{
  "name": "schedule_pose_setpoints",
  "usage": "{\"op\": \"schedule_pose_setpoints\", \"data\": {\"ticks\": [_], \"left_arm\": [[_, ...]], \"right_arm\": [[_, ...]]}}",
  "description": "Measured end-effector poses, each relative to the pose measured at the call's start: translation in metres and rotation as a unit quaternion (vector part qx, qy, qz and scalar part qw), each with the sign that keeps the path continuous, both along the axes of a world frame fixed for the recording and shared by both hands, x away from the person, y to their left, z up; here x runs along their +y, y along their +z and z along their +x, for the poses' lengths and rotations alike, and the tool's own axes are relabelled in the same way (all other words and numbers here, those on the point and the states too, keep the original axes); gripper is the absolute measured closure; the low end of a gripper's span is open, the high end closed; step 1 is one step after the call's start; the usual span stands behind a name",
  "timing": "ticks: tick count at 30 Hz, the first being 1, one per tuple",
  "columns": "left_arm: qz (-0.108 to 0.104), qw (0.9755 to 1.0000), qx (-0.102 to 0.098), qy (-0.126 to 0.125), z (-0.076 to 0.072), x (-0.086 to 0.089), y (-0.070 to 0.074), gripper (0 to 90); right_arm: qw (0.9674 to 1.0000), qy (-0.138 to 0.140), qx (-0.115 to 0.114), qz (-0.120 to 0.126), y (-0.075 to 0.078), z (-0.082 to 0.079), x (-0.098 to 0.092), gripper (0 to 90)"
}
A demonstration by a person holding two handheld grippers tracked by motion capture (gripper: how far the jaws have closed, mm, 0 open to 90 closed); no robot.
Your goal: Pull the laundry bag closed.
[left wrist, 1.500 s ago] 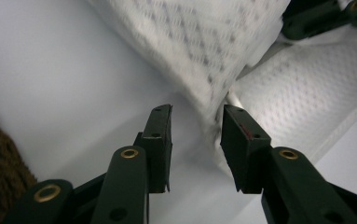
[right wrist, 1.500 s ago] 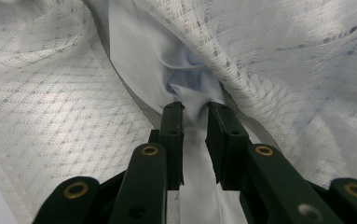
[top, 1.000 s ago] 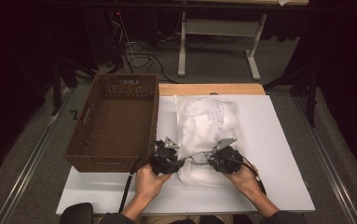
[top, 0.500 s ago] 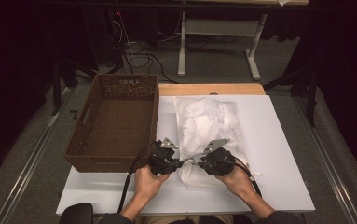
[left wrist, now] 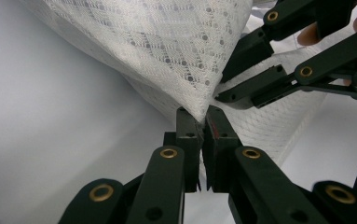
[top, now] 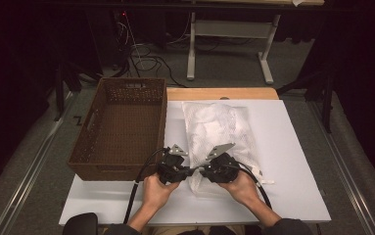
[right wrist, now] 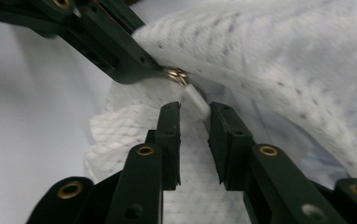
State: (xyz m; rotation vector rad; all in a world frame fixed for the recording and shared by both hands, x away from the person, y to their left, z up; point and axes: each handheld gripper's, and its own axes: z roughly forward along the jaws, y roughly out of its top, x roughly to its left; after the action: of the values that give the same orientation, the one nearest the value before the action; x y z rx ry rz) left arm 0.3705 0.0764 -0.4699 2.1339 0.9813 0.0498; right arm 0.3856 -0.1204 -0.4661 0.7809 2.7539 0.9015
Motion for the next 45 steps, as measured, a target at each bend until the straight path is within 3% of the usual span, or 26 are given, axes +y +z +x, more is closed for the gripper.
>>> {"op": "schedule_pose_setpoints", "data": {"ticks": [12, 13, 22, 27, 33, 35, 40, 45], "left_arm": [[-0.006, 1.0000, 0.001, -0.001, 0.000, 0.001, 0.000, 85.4], [-0.006, 1.0000, 0.001, -0.002, 0.000, 0.000, 0.000, 85.3], [0.000, 1.0000, -0.002, -0.003, 0.000, -0.001, -0.001, 84.8], [0.008, 1.0000, 0.001, -0.001, -0.001, -0.005, -0.004, 75.8], [0.012, 0.9999, -0.001, 0.000, -0.001, -0.003, -0.003, 85.0], [0.017, 0.9998, -0.003, 0.003, -0.002, -0.003, -0.004, 85.8], [0.017, 0.9997, -0.006, 0.015, -0.004, 0.003, 0.000, 86.3], [0.018, 0.9996, -0.004, 0.022, -0.004, 0.007, -0.001, 86.3]], "right_arm": [[0.9999, 0.011, 0.003, -0.004, -0.001, 0.000, 0.008, 86.4], [0.9998, 0.014, -0.005, -0.010, -0.002, 0.000, 0.008, 86.5], [0.9999, 0.013, 0.002, -0.006, -0.001, 0.001, 0.008, 86.8], [0.9999, 0.013, -0.001, -0.006, 0.001, -0.001, 0.008, 87.2], [0.9999, 0.014, -0.006, -0.006, 0.003, -0.003, 0.006, 87.2], [0.9999, 0.011, -0.002, -0.007, 0.003, -0.004, 0.007, 87.3], [0.9996, 0.009, -0.024, -0.011, 0.006, -0.009, 0.004, 87.6], [0.9997, -0.004, -0.018, -0.018, 0.010, -0.008, -0.007, 87.6]]}}
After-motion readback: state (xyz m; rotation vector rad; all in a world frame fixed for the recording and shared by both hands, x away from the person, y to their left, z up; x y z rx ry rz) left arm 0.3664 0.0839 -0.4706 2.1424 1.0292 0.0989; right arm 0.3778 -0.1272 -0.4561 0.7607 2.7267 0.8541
